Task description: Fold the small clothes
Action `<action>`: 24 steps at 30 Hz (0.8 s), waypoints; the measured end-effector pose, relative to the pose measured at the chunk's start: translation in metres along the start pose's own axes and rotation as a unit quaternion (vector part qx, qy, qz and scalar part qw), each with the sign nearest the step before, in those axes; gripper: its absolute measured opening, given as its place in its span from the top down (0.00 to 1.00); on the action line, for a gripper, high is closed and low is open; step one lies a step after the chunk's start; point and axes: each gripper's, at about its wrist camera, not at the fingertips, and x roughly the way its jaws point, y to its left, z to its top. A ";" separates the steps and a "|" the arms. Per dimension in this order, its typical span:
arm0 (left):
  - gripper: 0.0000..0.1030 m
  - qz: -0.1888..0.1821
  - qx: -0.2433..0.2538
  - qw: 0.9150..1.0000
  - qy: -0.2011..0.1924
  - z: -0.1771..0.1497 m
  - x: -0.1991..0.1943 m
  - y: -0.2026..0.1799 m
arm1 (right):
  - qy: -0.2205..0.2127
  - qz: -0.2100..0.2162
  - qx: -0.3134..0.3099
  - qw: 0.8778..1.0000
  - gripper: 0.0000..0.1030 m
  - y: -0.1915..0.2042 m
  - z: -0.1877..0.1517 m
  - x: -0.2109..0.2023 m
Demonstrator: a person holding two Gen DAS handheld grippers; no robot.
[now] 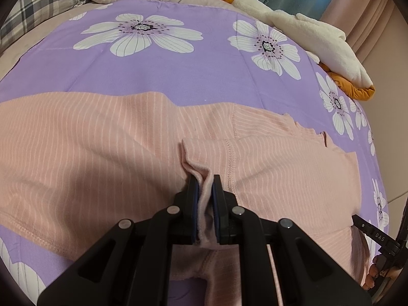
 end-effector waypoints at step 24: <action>0.12 0.049 -0.143 0.988 -0.043 -0.005 -0.113 0.061 | -0.023 0.059 0.033 0.997 0.35 0.002 -0.002 -0.033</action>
